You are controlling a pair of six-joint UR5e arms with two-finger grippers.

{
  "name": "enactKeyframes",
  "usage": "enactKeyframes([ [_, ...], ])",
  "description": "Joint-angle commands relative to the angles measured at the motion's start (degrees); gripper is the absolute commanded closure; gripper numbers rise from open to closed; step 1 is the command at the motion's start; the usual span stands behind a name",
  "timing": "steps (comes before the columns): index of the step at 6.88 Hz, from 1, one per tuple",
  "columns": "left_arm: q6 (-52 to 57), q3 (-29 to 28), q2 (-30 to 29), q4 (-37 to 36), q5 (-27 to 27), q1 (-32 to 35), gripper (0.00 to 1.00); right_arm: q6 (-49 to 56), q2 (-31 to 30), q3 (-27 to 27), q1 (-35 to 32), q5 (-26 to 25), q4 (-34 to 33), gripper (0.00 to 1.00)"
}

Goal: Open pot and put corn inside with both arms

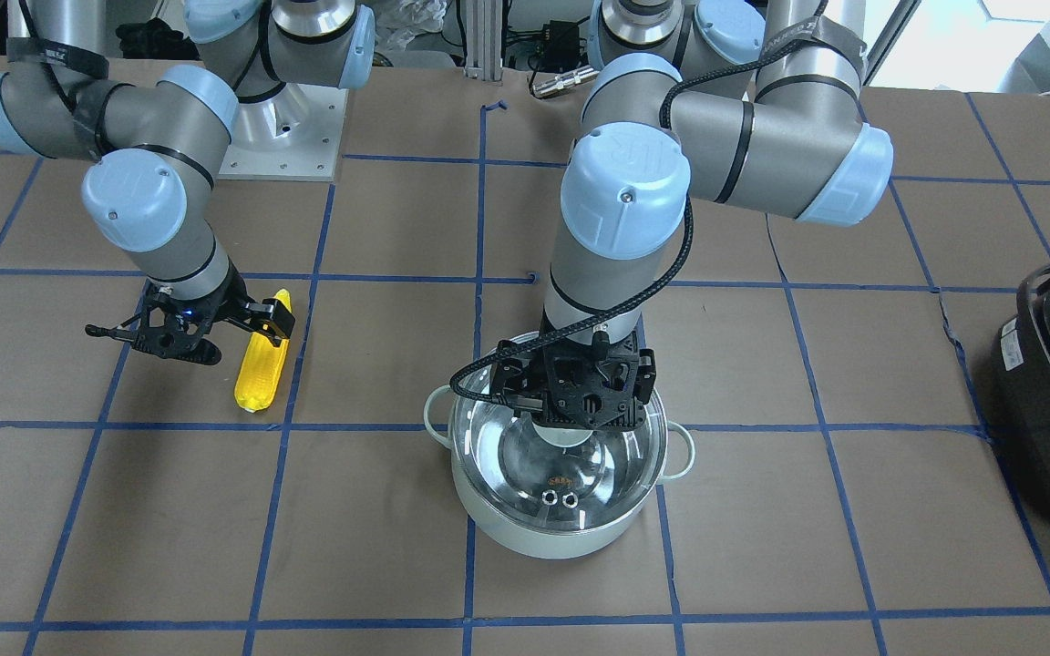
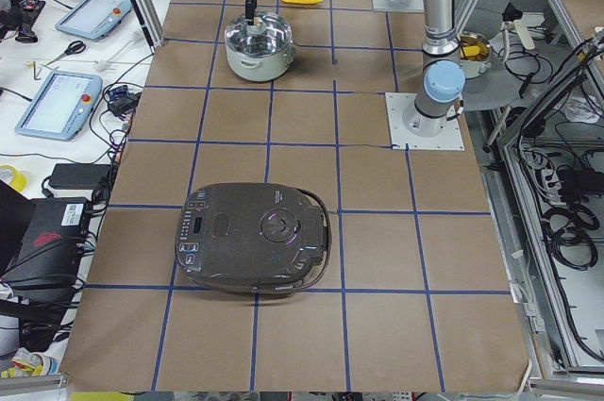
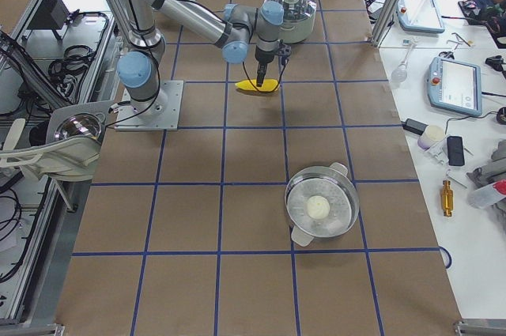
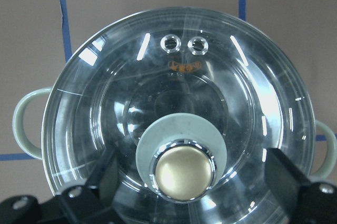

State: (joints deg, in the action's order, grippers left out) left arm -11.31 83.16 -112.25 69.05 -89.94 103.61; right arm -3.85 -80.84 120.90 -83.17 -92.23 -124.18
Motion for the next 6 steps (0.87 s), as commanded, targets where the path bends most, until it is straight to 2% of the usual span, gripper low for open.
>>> enactKeyframes([
  [1,0.41,0.68,-0.33,1.52,-0.41,0.1,0.14,0.15,2.87,1.61,0.65,4.3,-3.07,0.0],
  [2,0.94,0.51,-0.25,1.44,-0.41,0.1,0.18,0.59,3.05,1.61,0.65,5.38,-3.08,0.0],
  [4,1.03,0.6,-0.25,1.0,-0.5,0.1,0.19,3.74,3.41,1.53,0.12,4.52,-3.52,0.0],
  [5,1.38,0.68,-0.59,0.83,-0.5,0.1,0.21,3.76,4.8,1.61,0.12,4.6,-6.22,0.01],
  [6,2.43,0.69,-0.77,0.74,-0.5,0.1,0.22,3.85,5.42,1.53,0.12,4.69,-7.2,0.28],
])
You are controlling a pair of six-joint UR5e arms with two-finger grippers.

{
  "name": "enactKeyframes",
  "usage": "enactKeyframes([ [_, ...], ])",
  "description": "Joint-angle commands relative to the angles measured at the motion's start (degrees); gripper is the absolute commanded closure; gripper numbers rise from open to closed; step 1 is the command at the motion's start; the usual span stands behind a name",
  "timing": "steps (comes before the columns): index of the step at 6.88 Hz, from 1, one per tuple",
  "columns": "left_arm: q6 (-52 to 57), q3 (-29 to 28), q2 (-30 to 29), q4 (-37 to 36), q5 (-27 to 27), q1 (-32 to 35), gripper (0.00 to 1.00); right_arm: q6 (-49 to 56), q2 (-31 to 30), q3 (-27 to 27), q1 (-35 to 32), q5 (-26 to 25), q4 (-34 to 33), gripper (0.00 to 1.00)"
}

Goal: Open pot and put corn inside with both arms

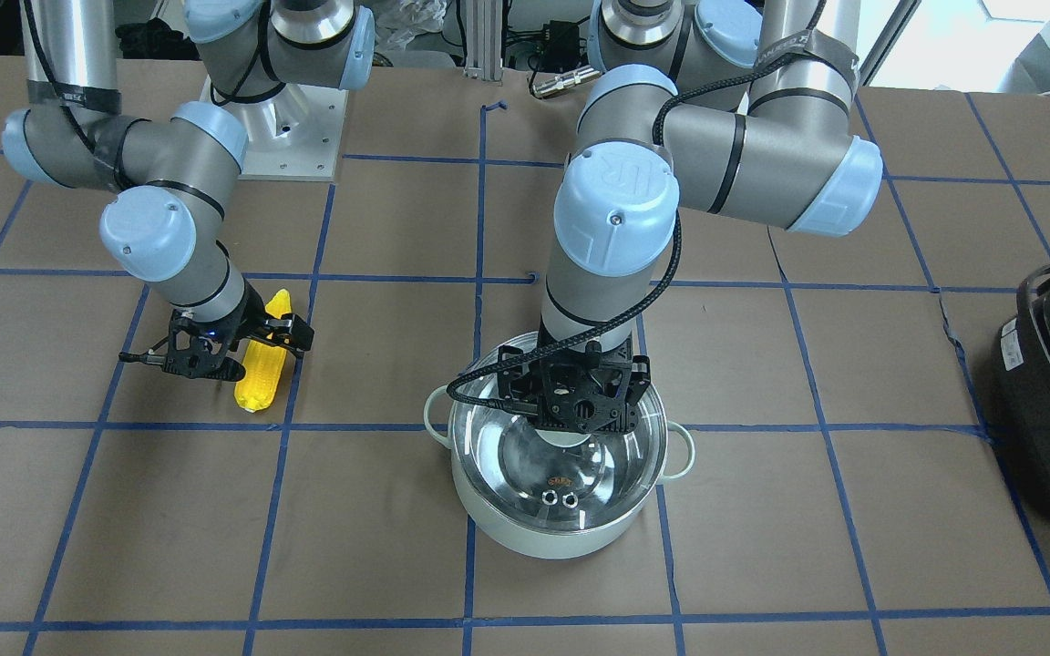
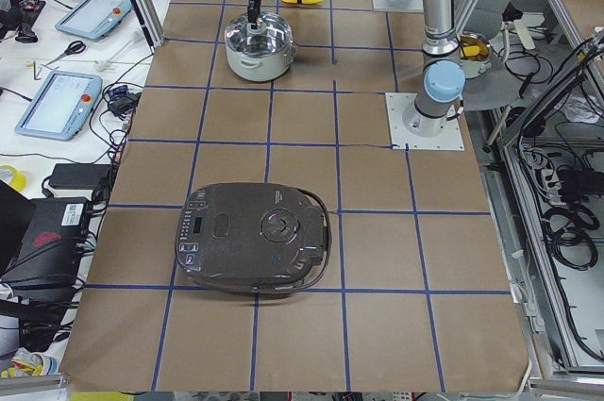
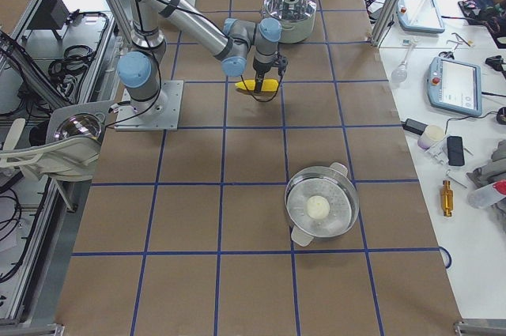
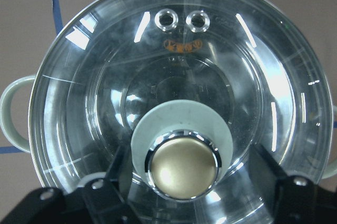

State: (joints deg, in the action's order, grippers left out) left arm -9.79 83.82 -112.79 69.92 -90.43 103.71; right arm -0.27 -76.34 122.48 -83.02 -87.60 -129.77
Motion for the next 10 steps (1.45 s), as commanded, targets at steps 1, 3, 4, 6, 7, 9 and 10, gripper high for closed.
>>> enactKeyframes([
  [1,0.82,0.2,-0.33,-0.14,-0.1,0.0,0.26,0.53,0.85,-0.48,-0.04,-0.2,-1.54,0.87],
  [3,0.38,0.29,-0.15,-0.05,-0.01,-0.09,0.47,0.18,0.41,-0.57,-0.04,-1.6,-1.54,1.0],
  [4,0.65,0.2,-0.06,-0.05,-0.1,-0.18,0.54,-0.43,0.14,-1.62,-0.12,-4.83,-0.84,1.0],
  [6,1.0,-0.67,0.9,0.47,-0.71,-0.44,0.62,-0.43,-0.12,-7.13,-1.26,-6.27,0.91,1.0],
  [7,1.61,-1.11,1.86,0.74,-1.5,-1.57,0.64,-0.43,-0.12,-11.43,-1.36,-6.27,4.58,1.0],
  [9,1.79,-4.62,5.37,8.01,-1.42,-4.37,0.65,-2.09,-0.12,-21.7,-2.49,-5.57,13.01,1.0],
  [10,2.23,-4.37,6.43,8.56,-1.33,-9.01,0.65,-7.15,0.14,-26.89,-5.2,-5.48,16.97,1.0],
])
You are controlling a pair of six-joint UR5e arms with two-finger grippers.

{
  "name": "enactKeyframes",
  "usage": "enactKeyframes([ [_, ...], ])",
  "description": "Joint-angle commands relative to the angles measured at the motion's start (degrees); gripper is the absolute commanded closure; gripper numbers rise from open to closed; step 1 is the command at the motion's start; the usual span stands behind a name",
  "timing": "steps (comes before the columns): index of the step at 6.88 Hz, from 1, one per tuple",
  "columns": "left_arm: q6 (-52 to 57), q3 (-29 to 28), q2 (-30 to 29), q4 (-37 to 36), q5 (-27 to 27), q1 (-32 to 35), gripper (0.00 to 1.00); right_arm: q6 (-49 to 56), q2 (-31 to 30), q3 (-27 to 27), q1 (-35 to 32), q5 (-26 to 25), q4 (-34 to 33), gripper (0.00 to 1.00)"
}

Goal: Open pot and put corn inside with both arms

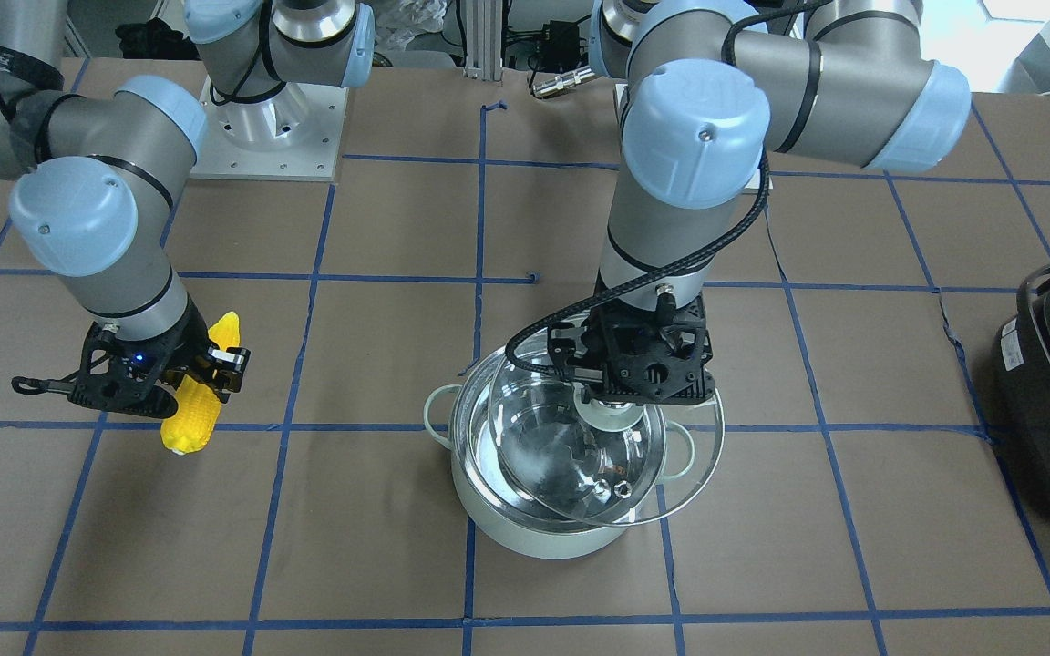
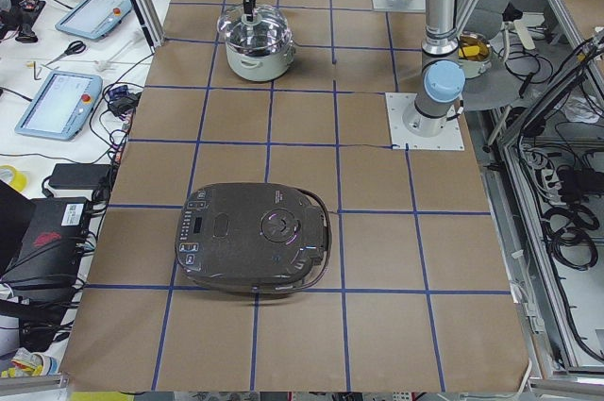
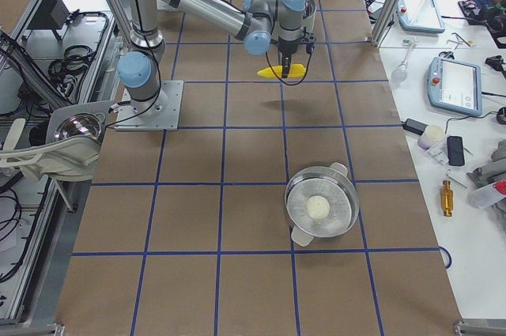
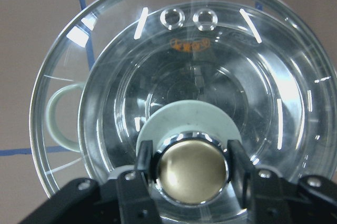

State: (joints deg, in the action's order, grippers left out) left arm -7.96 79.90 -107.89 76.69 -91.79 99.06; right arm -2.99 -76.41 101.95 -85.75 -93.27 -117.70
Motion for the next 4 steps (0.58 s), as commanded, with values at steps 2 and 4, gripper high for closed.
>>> enactKeyframes([
  [2,12.38,0.07,3.21,4.52,-0.5,-12.97,0.66,-11.66,0.82,-16.55,-9.22,0.2,13.42,1.0],
  [4,21.61,5.41,3.21,1.29,0.28,-20.88,0.69,-18.6,5.71,-26.05,-19.75,-0.5,14.34,1.0],
])
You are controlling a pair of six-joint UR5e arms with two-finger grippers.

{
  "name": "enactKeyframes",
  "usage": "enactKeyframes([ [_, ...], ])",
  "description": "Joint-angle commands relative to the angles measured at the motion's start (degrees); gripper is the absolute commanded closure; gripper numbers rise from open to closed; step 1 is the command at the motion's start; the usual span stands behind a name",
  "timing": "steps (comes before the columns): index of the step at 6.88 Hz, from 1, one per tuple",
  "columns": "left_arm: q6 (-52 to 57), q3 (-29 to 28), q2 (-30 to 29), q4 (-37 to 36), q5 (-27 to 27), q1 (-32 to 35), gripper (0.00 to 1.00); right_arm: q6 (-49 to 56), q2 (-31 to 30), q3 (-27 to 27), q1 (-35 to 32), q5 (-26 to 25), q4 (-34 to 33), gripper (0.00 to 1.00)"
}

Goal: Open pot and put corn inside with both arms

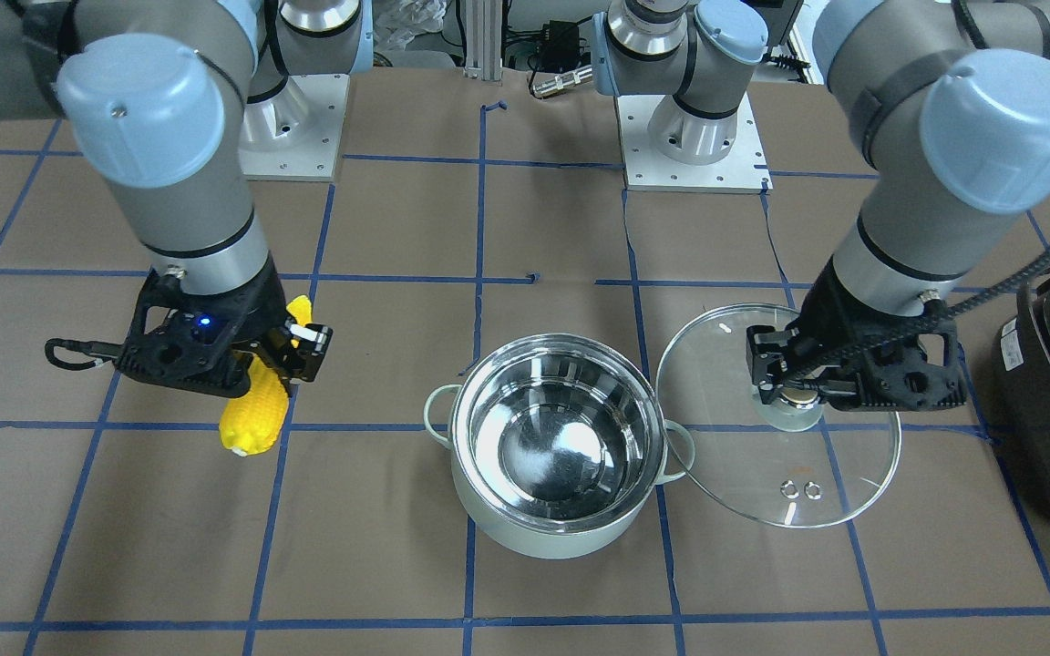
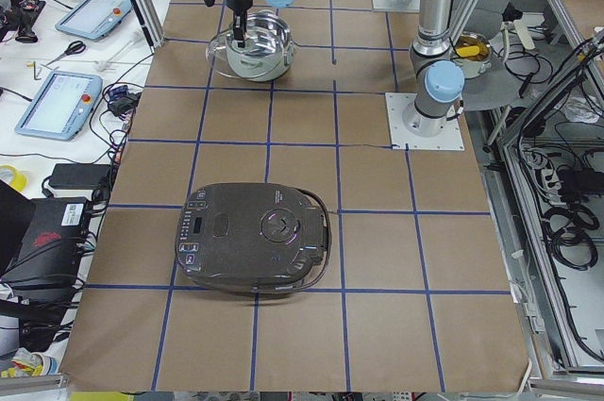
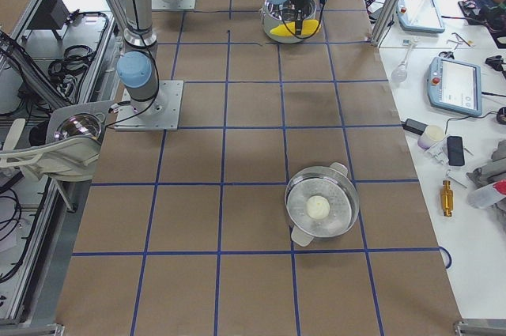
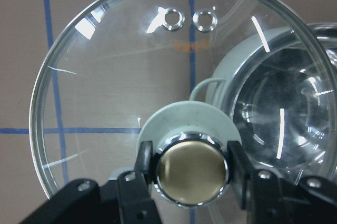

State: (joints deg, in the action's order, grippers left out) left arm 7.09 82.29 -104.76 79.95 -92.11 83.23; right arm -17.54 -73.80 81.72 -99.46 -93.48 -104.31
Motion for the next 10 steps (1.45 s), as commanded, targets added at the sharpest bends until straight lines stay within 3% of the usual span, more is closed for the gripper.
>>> enactKeyframes([
  [1,10.36,6.01,-0.01,-4.42,0.36,-8.31,0.7,-6.26,7.66,-11.0,-10.27,-0.56,0.86,1.0],
  [3,17.33,12.86,-1.06,-13.97,0.09,-11.76,0.75,-7.25,17.06,-20.16,-16.44,-0.83,0.77,1.0],
  [5,19.62,19.29,-2.11,-23.21,0.0,-12.91,0.76,-6.03,20.18,-20.99,-17.87,-0.65,0.51,1.0],
  [6,20.93,20.53,-2.99,-24.39,0.26,-15.53,0.76,-5.41,20.53,-20.38,-18.22,-0.65,0.42,0.81],
  [7,20.86,21.07,-3.6,-25.53,0.35,-16.42,0.77,-4.71,20.36,-18.63,-18.23,-0.56,-0.02,0.01],
  [10,21.38,20.99,-5.36,-25.54,0.53,-15.91,0.77,-4.79,20.1,-18.17,-18.23,-0.3,-1.69,0.0],
])
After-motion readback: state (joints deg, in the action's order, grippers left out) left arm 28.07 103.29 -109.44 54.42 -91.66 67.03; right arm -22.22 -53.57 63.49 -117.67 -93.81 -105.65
